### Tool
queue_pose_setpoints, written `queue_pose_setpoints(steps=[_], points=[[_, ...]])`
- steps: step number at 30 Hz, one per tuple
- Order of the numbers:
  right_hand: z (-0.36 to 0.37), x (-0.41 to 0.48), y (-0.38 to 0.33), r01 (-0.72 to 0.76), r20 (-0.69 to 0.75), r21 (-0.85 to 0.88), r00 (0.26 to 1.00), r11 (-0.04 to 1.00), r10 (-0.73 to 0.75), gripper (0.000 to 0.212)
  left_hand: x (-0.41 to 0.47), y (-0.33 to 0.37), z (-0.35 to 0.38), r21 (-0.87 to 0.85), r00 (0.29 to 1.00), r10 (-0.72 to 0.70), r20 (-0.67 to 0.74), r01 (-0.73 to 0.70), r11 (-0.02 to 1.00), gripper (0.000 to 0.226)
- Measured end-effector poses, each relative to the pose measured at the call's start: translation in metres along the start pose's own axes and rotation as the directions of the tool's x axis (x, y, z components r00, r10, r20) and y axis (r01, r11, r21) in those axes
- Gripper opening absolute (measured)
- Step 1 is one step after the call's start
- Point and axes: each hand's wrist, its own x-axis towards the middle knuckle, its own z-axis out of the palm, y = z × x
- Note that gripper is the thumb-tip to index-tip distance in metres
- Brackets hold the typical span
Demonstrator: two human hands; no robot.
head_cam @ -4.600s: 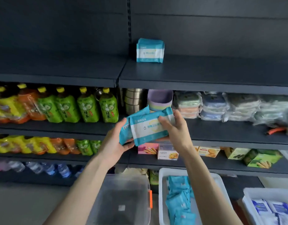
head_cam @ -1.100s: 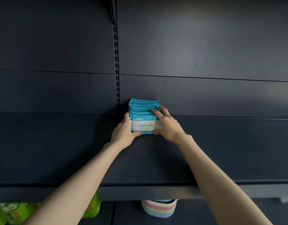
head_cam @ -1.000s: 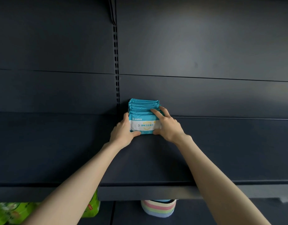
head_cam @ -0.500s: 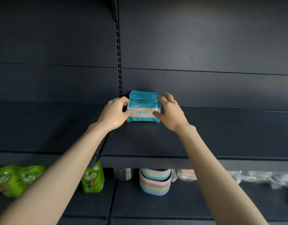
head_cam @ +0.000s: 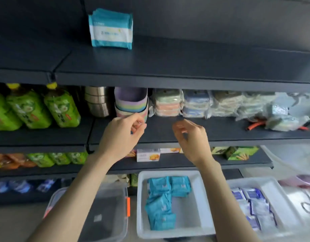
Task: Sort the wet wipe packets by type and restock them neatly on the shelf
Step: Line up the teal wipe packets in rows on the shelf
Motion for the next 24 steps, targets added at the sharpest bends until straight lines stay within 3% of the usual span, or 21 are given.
queue_pose_setpoints(steps=[5, 9, 15, 22, 24], points=[[0.006, -0.067, 0.084, -0.204, 0.131, -0.024, 0.970, 0.979, 0.205, 0.008, -0.054, 0.008, 0.104, -0.017, 0.963, -0.180, 0.198, 0.187, 0.982, 0.010], [0.016, -0.107, 0.163, -0.352, 0.290, -0.032, 0.892, 0.935, 0.346, 0.011, -0.098, 0.012, 0.206, -0.006, 0.879, -0.362, 0.311, 0.383, 0.924, 0.007], [0.049, -0.158, 0.267, -0.536, 0.498, -0.077, 0.710, 0.841, 0.499, 0.015, -0.167, -0.006, 0.328, 0.018, 0.661, -0.641, 0.391, 0.691, 0.723, 0.007], [0.135, -0.222, 0.352, -0.707, 0.647, -0.143, 0.462, 0.692, 0.606, 0.015, -0.236, -0.062, 0.430, 0.075, 0.392, -0.878, 0.275, 0.901, 0.426, 0.025], [0.164, -0.240, 0.370, -0.740, 0.678, -0.149, 0.406, 0.656, 0.612, 0.016, -0.253, -0.082, 0.456, 0.083, 0.286, -0.932, 0.224, 0.947, 0.311, 0.036]])
